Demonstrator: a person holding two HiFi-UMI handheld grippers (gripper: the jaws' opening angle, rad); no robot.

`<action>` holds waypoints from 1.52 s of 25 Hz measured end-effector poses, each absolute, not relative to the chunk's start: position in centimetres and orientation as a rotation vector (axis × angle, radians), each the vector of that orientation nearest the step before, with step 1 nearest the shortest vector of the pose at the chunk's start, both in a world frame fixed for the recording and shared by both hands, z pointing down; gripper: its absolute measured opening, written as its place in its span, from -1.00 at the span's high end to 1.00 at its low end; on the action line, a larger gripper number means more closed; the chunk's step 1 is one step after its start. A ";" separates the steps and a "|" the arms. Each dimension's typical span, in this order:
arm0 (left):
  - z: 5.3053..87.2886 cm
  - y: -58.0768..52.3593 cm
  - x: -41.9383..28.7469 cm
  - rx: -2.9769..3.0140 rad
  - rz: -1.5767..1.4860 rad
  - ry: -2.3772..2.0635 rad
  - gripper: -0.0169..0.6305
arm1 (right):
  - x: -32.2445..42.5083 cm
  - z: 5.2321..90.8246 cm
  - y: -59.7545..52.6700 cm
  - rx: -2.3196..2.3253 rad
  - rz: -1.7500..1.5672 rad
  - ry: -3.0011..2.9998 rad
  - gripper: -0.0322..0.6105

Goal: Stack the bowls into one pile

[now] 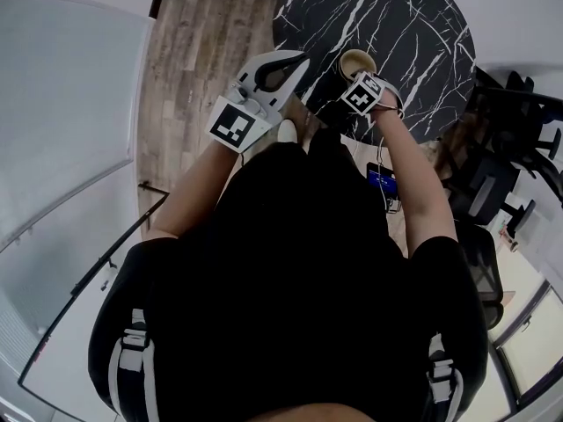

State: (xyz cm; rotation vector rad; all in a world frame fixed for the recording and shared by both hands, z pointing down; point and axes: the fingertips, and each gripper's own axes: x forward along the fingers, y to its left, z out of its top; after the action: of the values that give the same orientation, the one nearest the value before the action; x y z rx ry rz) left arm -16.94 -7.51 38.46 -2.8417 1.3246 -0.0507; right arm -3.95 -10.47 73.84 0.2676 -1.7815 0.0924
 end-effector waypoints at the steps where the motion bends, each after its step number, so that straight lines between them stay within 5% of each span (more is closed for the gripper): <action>1: 38.4 -7.6 -16.9 -2.843 -0.047 1.324 0.93 | -4.0 73.8 -10.5 0.267 0.106 -1.787 0.70; 12: 38.2 -8.8 -14.6 -2.881 -0.028 1.248 0.93 | -3.5 68.2 -11.4 0.388 0.179 -1.952 0.54; 23: 36.5 -10.7 -10.1 -2.921 0.009 1.093 0.93 | -2.8 51.1 -11.9 0.680 0.254 -2.503 0.54; 38: 33.4 -10.9 -4.4 -2.954 0.050 0.921 0.93 | 2.3 34.5 -10.5 1.074 0.005 -2.795 0.89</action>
State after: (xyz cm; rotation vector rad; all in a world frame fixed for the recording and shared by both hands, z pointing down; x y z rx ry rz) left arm -4.45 -10.94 33.40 -2.9544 0.9208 0.0504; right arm 2.26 -10.45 34.47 1.0742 -2.7949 0.0046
